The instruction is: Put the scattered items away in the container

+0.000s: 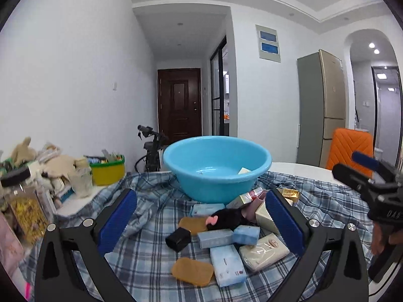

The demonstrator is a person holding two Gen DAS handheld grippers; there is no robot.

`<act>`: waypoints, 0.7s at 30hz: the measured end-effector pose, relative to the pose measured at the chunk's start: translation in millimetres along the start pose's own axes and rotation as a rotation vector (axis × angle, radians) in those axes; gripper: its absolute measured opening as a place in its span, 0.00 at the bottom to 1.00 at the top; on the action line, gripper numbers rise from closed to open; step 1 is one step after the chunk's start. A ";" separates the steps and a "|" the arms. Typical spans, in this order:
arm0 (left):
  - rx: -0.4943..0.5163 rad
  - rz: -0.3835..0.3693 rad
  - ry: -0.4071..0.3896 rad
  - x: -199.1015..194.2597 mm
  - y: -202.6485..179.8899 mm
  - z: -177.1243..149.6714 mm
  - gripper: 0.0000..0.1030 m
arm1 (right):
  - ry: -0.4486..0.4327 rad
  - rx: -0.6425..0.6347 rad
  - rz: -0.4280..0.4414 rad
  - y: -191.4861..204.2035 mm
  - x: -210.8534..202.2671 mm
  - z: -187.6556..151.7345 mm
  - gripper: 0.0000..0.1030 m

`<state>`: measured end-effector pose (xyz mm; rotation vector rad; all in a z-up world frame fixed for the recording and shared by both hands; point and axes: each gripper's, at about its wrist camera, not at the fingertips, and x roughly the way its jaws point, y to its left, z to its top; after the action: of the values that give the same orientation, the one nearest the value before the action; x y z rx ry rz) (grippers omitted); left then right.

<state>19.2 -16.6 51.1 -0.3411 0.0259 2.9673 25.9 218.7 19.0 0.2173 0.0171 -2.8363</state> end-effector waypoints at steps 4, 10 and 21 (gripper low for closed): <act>0.013 0.035 0.013 2.2 -0.9 -9.9 1.00 | 0.019 0.021 -0.004 -1.0 5.5 -12.3 1.00; -0.001 0.068 0.004 5.4 2.4 -20.7 1.00 | 0.006 -0.005 -0.013 5.6 5.0 -24.4 1.00; -0.006 0.083 0.001 16.1 2.5 -26.1 1.00 | -0.001 -0.023 -0.032 9.6 12.5 -35.0 1.00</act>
<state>9.2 -17.5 22.1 -0.3509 0.0324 3.0500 22.1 207.1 -17.4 0.2128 0.0542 -2.8662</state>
